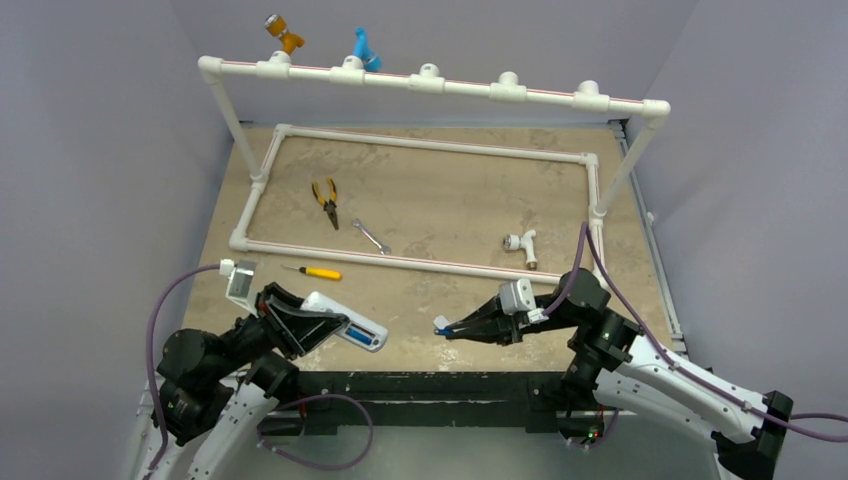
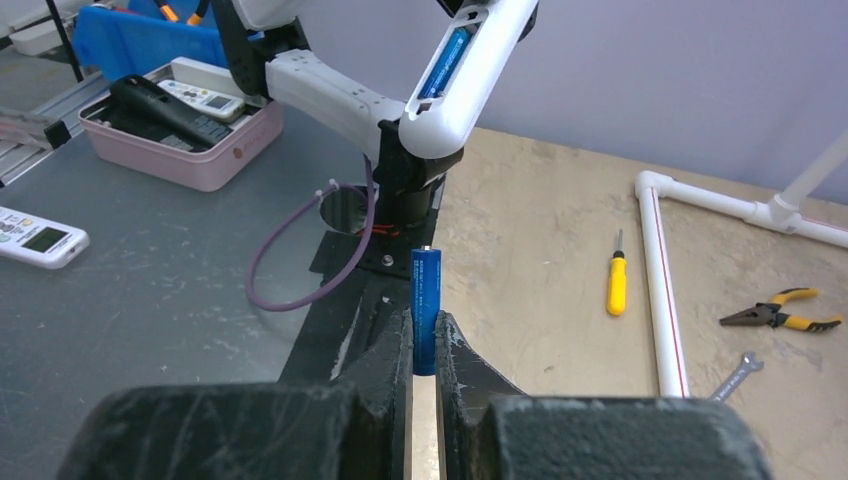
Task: Load the batteries into the remote control
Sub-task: Load the battery into the remote control.
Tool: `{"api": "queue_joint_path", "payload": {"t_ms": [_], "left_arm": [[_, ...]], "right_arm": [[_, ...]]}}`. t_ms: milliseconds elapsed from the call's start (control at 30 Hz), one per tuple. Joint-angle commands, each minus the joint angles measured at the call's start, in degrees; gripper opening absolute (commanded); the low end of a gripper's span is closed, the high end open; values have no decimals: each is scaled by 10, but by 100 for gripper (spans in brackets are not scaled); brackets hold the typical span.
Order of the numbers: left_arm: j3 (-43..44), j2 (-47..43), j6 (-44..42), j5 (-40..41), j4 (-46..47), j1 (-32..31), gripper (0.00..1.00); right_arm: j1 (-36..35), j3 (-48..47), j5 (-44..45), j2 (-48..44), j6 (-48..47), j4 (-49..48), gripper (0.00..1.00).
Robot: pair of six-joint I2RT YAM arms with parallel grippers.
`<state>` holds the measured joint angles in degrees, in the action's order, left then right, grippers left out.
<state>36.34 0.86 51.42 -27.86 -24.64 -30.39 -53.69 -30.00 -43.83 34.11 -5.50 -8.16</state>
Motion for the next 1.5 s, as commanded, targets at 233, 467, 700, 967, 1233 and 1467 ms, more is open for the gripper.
{"api": "queue_joint_path", "payload": {"t_ms": [233,467,700,967,1233,1467], "left_arm": [[-64,-50,-21,-75,154,3,0],[-85,-43,-12,-100,216,3,0],[-105,-47,13,-134,298,3,0],[-87,-38,-3,-162,305,2,0],[22,-19,-166,-99,58,3,0],[-14,14,-89,4,28,3,0]], "right_arm": [[-2,-32,121,-9,59,14,0],[-2,-18,161,-33,87,21,0],[-2,-23,228,-31,95,80,0],[-2,10,247,-45,110,63,0],[-2,29,253,-46,123,55,0],[-2,28,306,-28,148,11,0]]}}
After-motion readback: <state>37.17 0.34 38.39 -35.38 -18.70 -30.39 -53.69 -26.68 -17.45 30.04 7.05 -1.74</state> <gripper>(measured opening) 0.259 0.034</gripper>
